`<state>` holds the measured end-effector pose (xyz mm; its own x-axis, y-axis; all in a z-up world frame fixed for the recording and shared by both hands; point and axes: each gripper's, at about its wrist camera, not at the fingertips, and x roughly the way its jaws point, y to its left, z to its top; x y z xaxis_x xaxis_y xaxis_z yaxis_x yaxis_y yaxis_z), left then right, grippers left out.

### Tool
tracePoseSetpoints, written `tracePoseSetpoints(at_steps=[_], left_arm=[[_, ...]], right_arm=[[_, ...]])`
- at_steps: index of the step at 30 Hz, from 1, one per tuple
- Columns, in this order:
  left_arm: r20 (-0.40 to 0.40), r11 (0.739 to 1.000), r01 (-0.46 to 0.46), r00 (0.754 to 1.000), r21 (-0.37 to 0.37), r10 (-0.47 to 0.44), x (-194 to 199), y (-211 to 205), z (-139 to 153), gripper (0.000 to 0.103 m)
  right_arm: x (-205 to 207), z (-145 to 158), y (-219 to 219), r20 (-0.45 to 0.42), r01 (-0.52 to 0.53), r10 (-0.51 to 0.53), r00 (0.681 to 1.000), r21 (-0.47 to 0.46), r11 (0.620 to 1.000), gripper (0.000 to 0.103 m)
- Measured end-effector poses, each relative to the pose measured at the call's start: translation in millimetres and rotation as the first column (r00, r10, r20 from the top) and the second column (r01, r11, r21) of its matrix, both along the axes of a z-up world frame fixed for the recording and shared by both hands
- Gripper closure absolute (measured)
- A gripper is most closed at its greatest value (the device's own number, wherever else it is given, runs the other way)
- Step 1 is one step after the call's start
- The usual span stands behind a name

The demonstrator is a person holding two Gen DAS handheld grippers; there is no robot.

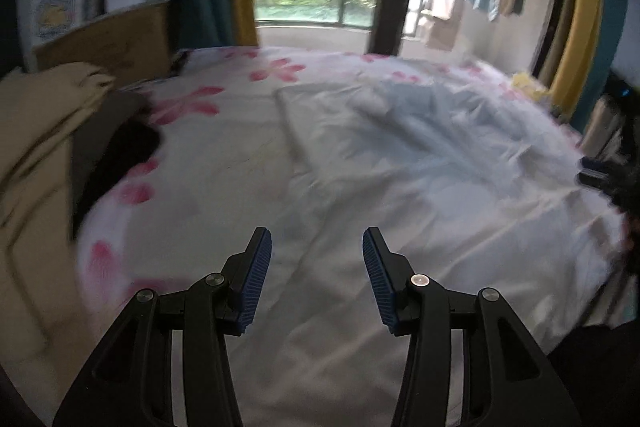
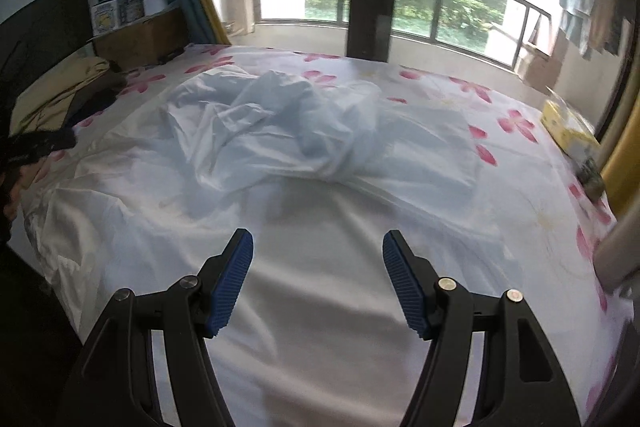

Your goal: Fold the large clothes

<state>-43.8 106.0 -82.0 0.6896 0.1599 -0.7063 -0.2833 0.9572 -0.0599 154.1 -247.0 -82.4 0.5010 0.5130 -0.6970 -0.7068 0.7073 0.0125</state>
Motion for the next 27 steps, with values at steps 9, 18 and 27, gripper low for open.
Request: tracePoseSetpoints(at_steps=[9,18,27], left_arm=[[-0.029,0.999,-0.022,0.999,-0.028,0.021,-35,-1,-10,0.048],[-0.070,0.998,-0.039,0.997,-0.047,0.036,-64,4,-19,0.047],[-0.087,0.998,-0.067,0.994,-0.005,0.067,-75,2,-8,0.041]], right_arm=[[2,-7,-43,-0.001,0.146,-0.146,0.989,-0.011,0.989,0.035],[-1,-20,-87,-0.020,0.287,-0.288,0.958,-0.034,0.957,0.035],[-5,-20,-122,0.040,0.378,-0.376,0.926,-0.122,0.918,0.035]])
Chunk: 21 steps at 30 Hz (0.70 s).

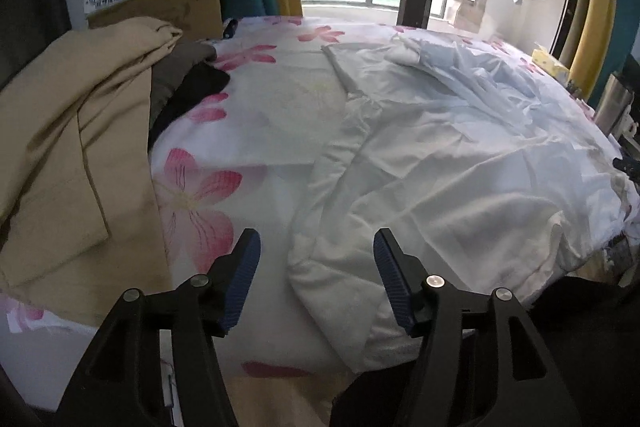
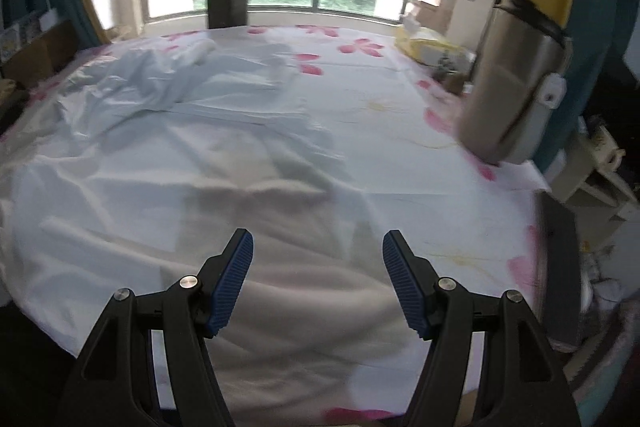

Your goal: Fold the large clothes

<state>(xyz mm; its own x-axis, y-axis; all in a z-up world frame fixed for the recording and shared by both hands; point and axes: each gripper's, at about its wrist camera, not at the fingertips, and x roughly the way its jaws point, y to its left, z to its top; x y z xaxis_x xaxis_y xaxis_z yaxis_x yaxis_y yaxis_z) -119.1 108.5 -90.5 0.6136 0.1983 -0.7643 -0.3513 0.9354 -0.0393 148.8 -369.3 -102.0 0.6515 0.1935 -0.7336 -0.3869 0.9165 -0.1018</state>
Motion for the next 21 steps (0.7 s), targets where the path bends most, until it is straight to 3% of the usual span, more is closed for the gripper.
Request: tracePoseSetpoints(at_steps=[4,7,9,16,21], left_arm=[[-0.050,1.000,-0.001,0.999,-0.021,-0.001,-1,-3,-16,0.041],[-0.064,0.999,0.028,0.998,0.030,-0.026,-2,-10,-19,0.041],[-0.058,1.000,0.023,0.998,0.016,-0.023,-3,-8,-19,0.041],[-0.072,1.000,-0.022,0.997,0.003,0.023,-8,-12,-19,0.041],[-0.079,1.000,0.005,0.997,-0.022,-0.007,-7,-18,-18,0.041]], right_arm=[[-1,-2,-16,-0.019,0.040,-0.041,0.999,-0.006,0.999,0.035],[-3,-10,-23,-0.043,0.051,-0.052,0.998,-0.035,0.998,0.035],[-4,-12,-28,-0.049,0.056,-0.057,0.997,-0.027,0.998,0.035],[-7,-20,-49,-0.089,0.083,-0.075,0.993,0.090,0.992,0.035],[-23,-16,-54,-0.107,0.034,-0.019,0.994,0.143,0.989,0.035]])
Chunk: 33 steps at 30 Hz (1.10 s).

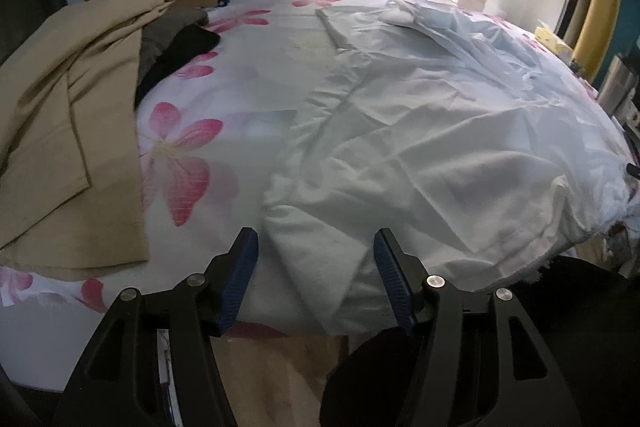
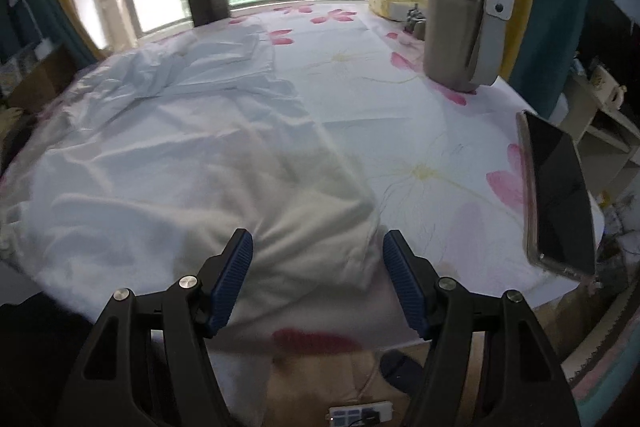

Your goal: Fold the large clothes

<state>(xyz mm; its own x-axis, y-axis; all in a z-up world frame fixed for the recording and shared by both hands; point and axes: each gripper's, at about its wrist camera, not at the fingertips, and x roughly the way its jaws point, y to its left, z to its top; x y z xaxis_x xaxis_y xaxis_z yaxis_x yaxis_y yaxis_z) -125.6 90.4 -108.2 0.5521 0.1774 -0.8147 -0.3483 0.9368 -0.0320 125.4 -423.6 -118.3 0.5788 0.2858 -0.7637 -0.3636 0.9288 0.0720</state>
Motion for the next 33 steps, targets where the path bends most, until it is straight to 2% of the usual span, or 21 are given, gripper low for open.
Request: tracePoseSetpoints(at_steps=[4,5,7,9,10,11,14,16,20,24,27,33], left_arm=[[-0.007,0.999,0.037,0.999,0.025,-0.036,4,-9,-1,0.041],[-0.008,0.998,0.051,0.999,0.023,-0.051,4,-11,-1,0.043],[-0.006,0.997,0.074,0.997,0.033,-0.074,6,-16,0,0.052],[-0.002,0.992,0.115,0.993,0.050,-0.115,6,-22,1,0.066],[-0.005,0.990,0.127,0.992,0.055,-0.126,7,-23,1,0.077],[-0.008,0.989,0.138,0.990,0.053,-0.137,7,-24,2,0.090],[-0.003,0.989,0.151,0.989,0.003,-0.151,8,-19,5,0.096],[0.046,0.988,0.153,0.987,-0.017,-0.152,8,-15,13,0.097],[0.143,0.990,0.135,0.980,0.040,-0.139,7,-10,40,0.097],[0.240,0.994,0.098,0.965,0.037,-0.104,8,1,64,0.097],[0.286,0.995,0.085,0.953,0.047,-0.095,15,7,77,0.098],[0.343,0.997,0.059,0.936,0.057,-0.075,24,18,99,0.098]], right_arm=[[-3,-2,-8,0.000,0.007,-0.007,1.000,0.027,1.000,0.036],[-4,-3,-7,0.014,0.008,-0.009,1.000,0.026,1.000,0.041],[-5,-3,-2,0.027,-0.002,0.002,1.000,0.015,1.000,0.064],[-6,-4,4,0.027,-0.034,0.034,0.999,0.027,0.999,0.093],[-6,-4,5,0.021,-0.053,0.052,0.998,0.035,0.998,0.096],[-7,-3,8,0.017,-0.069,0.069,0.997,0.030,0.997,0.097],[-9,0,16,0.015,-0.100,0.100,0.995,0.009,0.995,0.098],[-10,8,17,0.039,-0.097,0.097,0.995,0.008,0.995,0.098],[-10,35,15,0.136,-0.066,0.063,0.989,0.011,0.998,0.098],[-6,61,22,0.203,-0.064,0.061,0.977,0.011,0.998,0.098],[-4,80,30,0.252,-0.073,0.069,0.965,0.008,0.997,0.098],[8,98,41,0.291,-0.078,0.069,0.954,0.021,0.997,0.098]])
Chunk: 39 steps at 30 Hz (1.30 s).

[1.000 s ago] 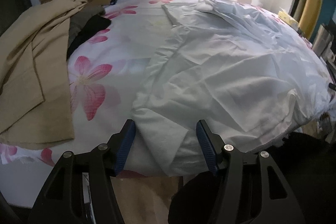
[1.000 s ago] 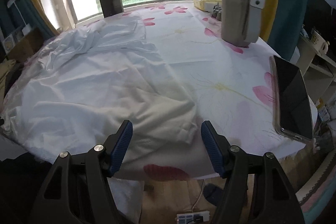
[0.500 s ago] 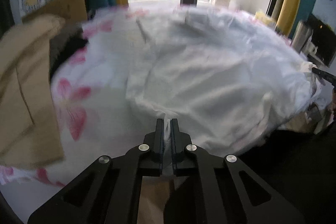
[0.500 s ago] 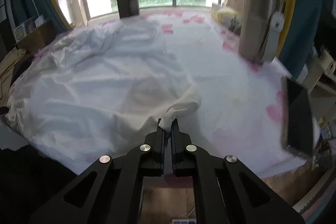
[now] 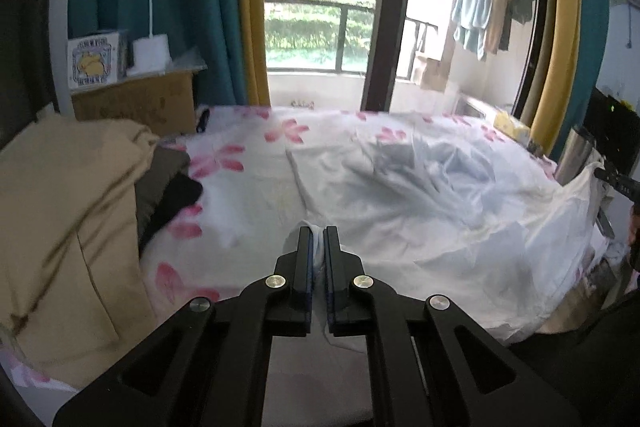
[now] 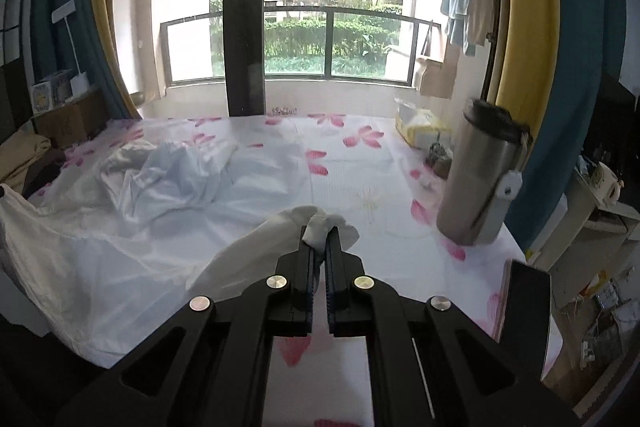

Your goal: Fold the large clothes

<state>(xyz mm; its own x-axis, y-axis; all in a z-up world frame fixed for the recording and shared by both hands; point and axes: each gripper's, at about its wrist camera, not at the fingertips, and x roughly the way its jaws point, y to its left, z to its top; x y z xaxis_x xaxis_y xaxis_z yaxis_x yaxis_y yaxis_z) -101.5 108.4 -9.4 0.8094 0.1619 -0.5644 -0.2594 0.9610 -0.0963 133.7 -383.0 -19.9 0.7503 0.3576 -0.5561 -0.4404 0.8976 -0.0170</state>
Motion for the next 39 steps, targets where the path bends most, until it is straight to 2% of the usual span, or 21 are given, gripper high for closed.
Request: tracePoseSetpoints(at_steps=[9,18,39], left_arm=[[0.062,0.997,-0.072,0.996,0.018,0.070,15,24,19,0.098],[0.126,0.994,-0.101,0.987,-0.031,0.105,47,41,28,0.098],[0.152,0.986,-0.164,0.976,0.022,0.159,122,81,17,0.098]], right_arm=[[28,21,12,0.043,0.006,-0.007,0.999,0.008,1.000,0.098],[60,30,19,0.070,0.016,-0.019,0.997,0.043,0.999,0.098],[120,23,35,0.068,0.053,-0.060,0.996,0.093,0.994,0.098]])
